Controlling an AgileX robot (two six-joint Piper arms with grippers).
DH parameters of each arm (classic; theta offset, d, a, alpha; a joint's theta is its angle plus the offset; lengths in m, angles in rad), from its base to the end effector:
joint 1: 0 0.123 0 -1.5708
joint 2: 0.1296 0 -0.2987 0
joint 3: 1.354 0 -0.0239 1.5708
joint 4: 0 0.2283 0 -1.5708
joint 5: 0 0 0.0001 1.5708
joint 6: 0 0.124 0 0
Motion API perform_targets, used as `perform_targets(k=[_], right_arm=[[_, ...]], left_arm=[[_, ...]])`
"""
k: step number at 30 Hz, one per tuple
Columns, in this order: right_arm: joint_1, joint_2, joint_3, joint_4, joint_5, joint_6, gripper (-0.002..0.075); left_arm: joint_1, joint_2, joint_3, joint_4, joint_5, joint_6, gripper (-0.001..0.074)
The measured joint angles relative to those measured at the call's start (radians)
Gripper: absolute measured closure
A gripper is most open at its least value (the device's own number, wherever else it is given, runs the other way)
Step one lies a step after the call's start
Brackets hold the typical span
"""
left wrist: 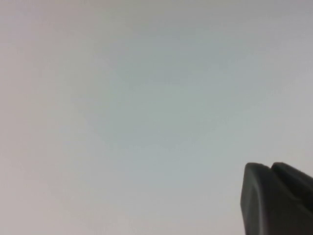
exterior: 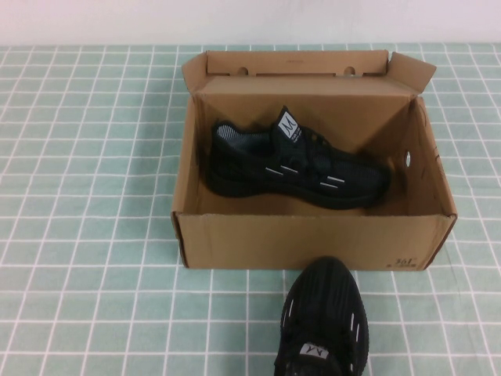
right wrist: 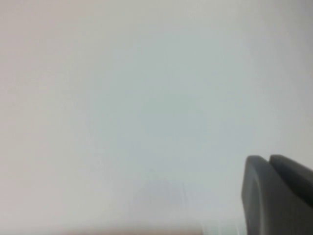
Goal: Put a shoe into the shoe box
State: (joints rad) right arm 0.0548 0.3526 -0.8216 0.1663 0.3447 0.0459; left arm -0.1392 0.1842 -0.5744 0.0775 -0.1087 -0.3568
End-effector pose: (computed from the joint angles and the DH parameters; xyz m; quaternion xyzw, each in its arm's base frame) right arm 0.0371 0.0090 0.4288 0.0245 0.6265 0.1173 0.7702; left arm 0.0108 -0.0026 0.4098 -0.0295 0.4719 -0.1852 0.8615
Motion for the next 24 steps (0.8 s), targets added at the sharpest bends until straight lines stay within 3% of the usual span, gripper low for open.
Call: perform_targets(k=[6,10,15,24], right_arm=[[0.000,0.111,0.002,-0.084,0.244,-0.038,0.0734],[0.000,0.132,0.008,-0.052,0.367,-0.040,0.0734],[0.000,0.157,0.052,0.133,0.537,-0.046,0.0734],[0.000,0.369,0.060,0.498,0.822,-0.213,0.0734]], left_arm=[[0.000,0.070,-0.008,0.021,0.402,-0.015,0.0740],[0.000,0.069,-0.008,0.027,0.586,-0.015,0.0740],[0.000,0.069,-0.008,0.027,0.734,-0.015,0.0739],[0.000,0.069,-0.008,0.023,0.808,-0.015,0.0740]])
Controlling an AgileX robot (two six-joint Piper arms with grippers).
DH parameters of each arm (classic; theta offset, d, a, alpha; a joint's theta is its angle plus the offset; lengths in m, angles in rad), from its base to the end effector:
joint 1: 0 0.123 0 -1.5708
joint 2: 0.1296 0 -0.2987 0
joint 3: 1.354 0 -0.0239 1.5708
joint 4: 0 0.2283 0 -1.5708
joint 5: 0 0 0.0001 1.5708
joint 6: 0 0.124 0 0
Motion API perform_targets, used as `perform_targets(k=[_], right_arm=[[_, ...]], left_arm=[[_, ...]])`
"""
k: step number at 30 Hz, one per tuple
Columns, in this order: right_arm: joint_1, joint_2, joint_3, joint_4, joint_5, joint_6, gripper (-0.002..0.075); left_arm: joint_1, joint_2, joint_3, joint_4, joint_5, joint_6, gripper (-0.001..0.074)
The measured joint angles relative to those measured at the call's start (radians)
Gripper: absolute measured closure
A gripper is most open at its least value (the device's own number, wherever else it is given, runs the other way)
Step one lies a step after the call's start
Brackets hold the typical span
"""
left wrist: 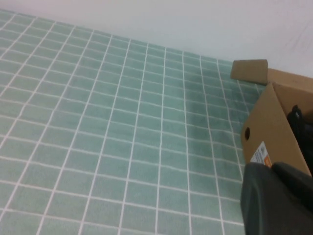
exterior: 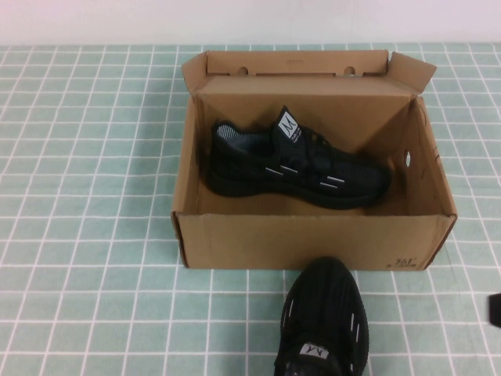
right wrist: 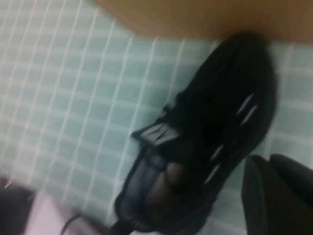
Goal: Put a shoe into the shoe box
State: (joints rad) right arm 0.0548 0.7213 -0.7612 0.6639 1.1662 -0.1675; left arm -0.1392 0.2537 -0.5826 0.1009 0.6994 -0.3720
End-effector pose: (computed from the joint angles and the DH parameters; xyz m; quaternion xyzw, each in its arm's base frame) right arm 0.0822 0.0749 0.3173 -0.0564 0.9116 0.3083 0.2662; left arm 0.0417 0.0023 0.3145 -0.0815 0.7948 -0.1040 0.5924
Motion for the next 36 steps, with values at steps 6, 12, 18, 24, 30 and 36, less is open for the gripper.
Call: perform_targets(k=[6,12,18,24,30,36], right_arm=[[0.053,0.102,0.000,0.055,-0.024,-0.034,0.0734],[0.260,0.138,0.000,0.011,-0.156,0.034,0.0734],[0.588,0.264,0.000,-0.095,-0.317,0.225,0.0734],[0.874,0.407,-0.015,-0.315,-0.487,0.586,0.0733],[1.017,0.528,-0.147,-0.563,-0.478,0.851,0.0692],[1.034,0.644,-0.290,-0.708,-0.302,0.981,0.0599]], left_arm=[[0.000,0.000,0.000,-0.055,0.091,0.000,0.0740],[0.000,0.000,0.000,-0.114,0.180,-0.002,0.0740],[0.000,0.000,0.000,-0.123,0.190,-0.002,0.0740],[0.000,0.000,0.000,-0.124,0.191,-0.002,0.0740],[0.000,0.000,0.000,-0.126,0.194,-0.002,0.0739],[0.000,0.000,0.000,-0.126,0.196,-0.002,0.0740]])
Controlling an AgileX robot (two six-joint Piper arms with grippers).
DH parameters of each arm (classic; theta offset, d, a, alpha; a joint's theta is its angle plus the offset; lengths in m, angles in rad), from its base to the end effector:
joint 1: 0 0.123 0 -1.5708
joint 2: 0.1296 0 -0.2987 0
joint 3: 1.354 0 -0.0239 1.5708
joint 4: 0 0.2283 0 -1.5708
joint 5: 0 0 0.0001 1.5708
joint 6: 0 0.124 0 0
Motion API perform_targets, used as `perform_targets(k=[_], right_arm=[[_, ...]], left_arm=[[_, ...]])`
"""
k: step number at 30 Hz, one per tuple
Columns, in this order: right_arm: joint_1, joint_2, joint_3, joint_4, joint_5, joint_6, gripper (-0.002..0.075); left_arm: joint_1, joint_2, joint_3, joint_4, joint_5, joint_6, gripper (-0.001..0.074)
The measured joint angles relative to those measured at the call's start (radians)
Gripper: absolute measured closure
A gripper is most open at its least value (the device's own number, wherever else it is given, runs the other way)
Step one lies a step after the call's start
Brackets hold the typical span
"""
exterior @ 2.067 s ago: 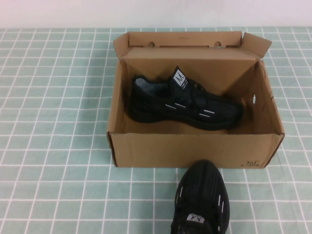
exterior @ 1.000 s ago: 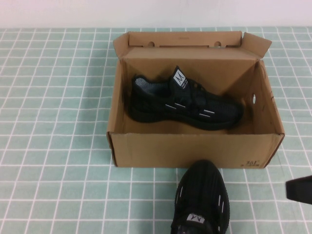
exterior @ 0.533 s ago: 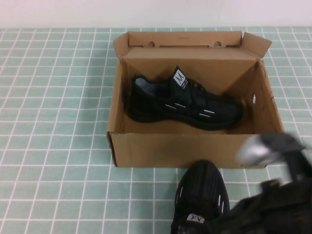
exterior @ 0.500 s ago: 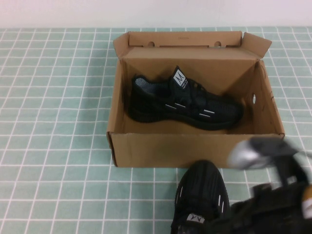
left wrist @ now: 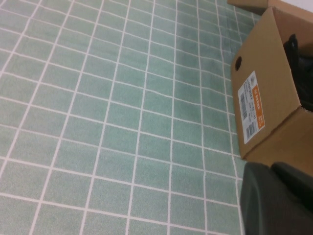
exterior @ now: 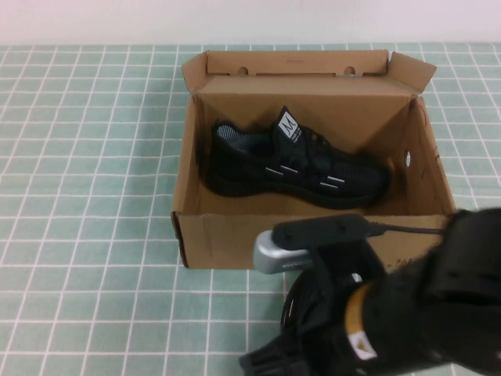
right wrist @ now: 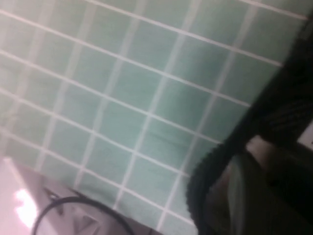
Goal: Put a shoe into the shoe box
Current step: Pick up the shoe from the table
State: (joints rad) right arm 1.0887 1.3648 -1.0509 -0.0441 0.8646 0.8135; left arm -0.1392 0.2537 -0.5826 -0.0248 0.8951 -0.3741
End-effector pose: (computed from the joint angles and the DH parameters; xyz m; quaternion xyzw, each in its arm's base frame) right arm 0.1252 0.2304 0.2828 -0.1430 0.9606 0.1818 0.1539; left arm 0.0315 -0.0068 0.2916 -0.1017 0.8485 -0.1437 0.4990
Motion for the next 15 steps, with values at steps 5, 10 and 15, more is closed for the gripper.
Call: perform_targets(k=[5,10,15], right_arm=[[0.000,0.066,-0.044,0.011,0.043,0.043,0.0559],[0.000,0.089,-0.049,0.049,0.051,0.039,0.0529],[0.000,0.094,-0.049,0.066,0.050,0.034,0.0437]], left_arm=[[0.000,0.000,0.000,0.000,0.000,0.000,0.0740],[-0.004,0.000,0.000,0.000,0.002,0.000,0.0740],[-0.022,0.000,0.000,0.000,0.002,0.000,0.0740]])
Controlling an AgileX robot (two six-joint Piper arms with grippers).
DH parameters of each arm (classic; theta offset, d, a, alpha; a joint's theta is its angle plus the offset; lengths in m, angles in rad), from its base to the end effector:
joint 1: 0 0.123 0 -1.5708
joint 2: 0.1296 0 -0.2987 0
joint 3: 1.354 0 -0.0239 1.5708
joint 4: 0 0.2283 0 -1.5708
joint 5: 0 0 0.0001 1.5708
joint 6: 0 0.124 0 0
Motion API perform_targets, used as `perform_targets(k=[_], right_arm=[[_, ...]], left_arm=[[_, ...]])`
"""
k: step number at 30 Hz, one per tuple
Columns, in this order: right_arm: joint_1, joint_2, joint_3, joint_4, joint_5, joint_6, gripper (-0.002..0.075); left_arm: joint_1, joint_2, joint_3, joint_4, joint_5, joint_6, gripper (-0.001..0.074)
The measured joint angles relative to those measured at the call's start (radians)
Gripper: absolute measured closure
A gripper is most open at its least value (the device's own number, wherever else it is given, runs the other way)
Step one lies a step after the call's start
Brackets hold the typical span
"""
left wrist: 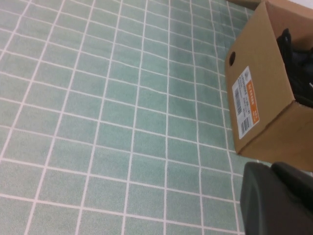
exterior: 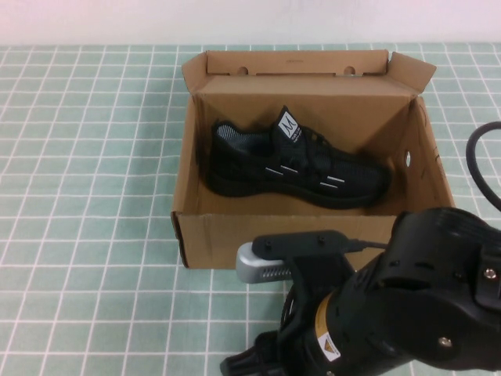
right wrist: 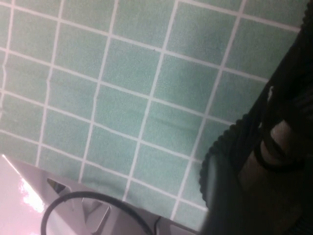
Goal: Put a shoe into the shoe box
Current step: Pick up the shoe from the table
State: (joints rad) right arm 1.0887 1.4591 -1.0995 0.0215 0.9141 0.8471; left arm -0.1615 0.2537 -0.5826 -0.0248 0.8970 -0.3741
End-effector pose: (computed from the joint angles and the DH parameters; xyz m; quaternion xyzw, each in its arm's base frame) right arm 0.1270 0.2473 0.2683 -0.1135 0.9750 0.1627 0.1004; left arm 0.0312 -0.0075 0.2914 -0.0923 0.8501 -0.1490 0.4966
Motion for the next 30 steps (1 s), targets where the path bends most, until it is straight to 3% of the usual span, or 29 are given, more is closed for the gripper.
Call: perform_targets(k=[6,30], right_arm=[[0.000,0.002,0.000,0.006,-0.018,-0.002,0.0395],[0.001,0.182,0.000,0.050,-0.038,-0.004,0.0393]], left_arm=[[0.000,0.000,0.000,0.000,0.005,-0.002,0.0740],[0.000,0.000,0.000,0.000,0.008,-0.002,0.0740]])
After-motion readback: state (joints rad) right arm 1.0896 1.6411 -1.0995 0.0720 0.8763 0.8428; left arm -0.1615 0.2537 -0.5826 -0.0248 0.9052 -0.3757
